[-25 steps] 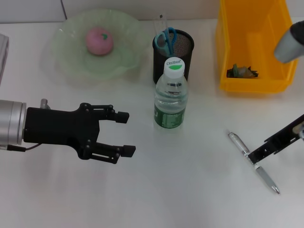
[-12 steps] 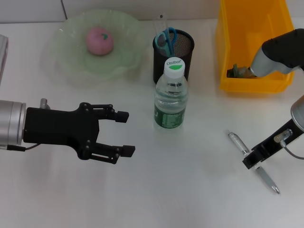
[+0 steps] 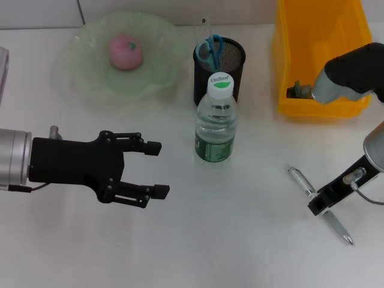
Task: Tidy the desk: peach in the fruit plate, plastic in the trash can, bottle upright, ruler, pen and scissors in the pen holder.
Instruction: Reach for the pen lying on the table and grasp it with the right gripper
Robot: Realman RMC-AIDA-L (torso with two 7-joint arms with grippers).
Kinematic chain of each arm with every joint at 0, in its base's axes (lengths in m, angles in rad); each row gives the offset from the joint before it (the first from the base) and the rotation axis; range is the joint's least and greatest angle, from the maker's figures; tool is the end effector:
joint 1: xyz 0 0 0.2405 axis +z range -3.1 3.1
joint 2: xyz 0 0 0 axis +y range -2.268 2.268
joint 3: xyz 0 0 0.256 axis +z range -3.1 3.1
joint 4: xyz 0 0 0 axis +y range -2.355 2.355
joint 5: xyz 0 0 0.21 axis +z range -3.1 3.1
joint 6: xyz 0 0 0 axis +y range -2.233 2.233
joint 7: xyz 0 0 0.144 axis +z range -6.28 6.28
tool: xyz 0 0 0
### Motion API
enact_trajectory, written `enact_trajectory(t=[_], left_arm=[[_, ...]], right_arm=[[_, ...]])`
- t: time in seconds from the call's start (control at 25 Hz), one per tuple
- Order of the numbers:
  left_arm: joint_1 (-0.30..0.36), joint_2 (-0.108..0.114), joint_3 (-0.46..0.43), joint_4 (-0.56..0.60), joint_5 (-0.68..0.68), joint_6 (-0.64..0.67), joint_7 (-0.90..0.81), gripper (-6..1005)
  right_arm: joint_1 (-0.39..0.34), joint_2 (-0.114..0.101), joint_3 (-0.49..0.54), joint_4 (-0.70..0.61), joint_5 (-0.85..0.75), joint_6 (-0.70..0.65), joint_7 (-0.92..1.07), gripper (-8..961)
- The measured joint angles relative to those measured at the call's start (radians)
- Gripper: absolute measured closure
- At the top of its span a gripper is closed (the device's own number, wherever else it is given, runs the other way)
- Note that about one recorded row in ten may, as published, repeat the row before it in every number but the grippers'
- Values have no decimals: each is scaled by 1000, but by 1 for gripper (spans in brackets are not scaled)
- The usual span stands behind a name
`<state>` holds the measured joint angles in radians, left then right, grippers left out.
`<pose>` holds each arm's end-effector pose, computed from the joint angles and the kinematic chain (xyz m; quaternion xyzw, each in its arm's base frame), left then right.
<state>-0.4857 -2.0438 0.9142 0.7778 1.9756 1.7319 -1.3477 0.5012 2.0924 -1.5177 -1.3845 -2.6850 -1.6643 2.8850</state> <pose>-0.2471 0.3023 0.0028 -0.9743 -0.1123 -0.1946 0.0183 0.2120 0.3128 -0.0151 -0.8339 0.4638 -0.2491 0.1659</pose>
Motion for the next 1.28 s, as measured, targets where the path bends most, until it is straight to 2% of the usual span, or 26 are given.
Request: enact_trajectory(t=[0.44,0.76,1.28], left_arm=[[8,-1,0,0,-2,3,0,140],[10,-1,0,-2,-3,3,-1,140],[16,-2,0,-7,-3,2,-1,140]], right_arm=[[1,0,-24,1,-3,17,3,539],[1,0,-34,2,-3,23,4,686],[6,0,-53,8,-4,23,4,709]])
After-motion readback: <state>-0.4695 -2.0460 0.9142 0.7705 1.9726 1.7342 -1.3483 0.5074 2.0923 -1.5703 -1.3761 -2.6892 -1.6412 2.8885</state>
